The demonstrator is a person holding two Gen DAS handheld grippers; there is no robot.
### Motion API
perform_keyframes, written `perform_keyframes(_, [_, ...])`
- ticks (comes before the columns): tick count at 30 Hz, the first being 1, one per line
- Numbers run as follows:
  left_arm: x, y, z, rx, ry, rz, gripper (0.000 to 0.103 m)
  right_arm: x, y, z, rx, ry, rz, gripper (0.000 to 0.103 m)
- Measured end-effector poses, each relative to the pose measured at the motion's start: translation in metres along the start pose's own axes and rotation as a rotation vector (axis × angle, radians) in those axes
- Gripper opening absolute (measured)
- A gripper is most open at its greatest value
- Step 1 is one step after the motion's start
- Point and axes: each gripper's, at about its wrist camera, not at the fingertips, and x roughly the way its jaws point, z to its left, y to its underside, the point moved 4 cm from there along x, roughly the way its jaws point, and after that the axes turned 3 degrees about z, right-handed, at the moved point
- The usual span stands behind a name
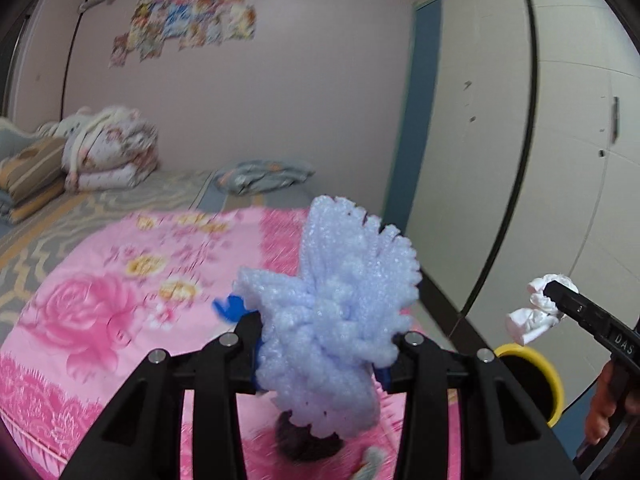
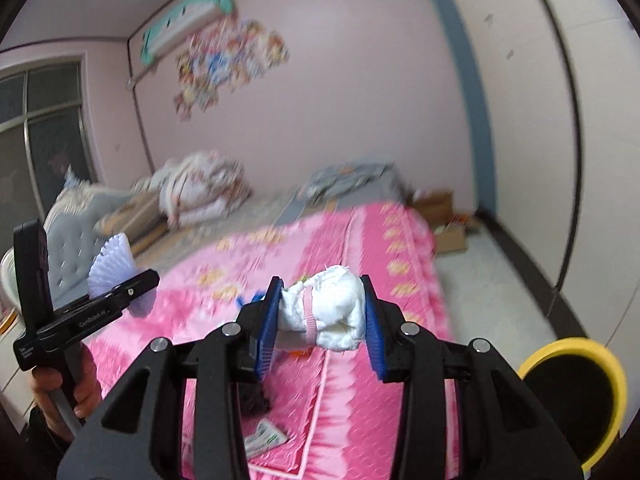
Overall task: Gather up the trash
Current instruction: 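Carry the foam mesh and tissue bundle in both tools over the yellow bin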
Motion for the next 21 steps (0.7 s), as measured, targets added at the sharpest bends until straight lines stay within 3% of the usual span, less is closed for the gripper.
perform_keyframes(4, [-0.007,-0.02,-0.038,0.042,0.058,-0.045,0.037,-0.041,-0.022,-0.021,0.027,0.069,-0.12,0.036])
perform_keyframes(11, [-0.003,-0.043,-0.101,0.08,0.16,-0.093,0.037,-0.097,-0.043,-0.073,0.096,0.22,-0.252,0.036])
perform_keyframes(18, [0.021,-0.052,-0.163,0.069,0.251,-0.144,0.037,-0.145,-0.044,-0.124,0.134,0.467,-0.416,0.036])
perform_keyframes(21, [0.041,-0.042,-0.193,0.084,0.305,-0.112,0.037,-0.155,-0.044,-0.146,0.125,0.563,-0.447,0.036])
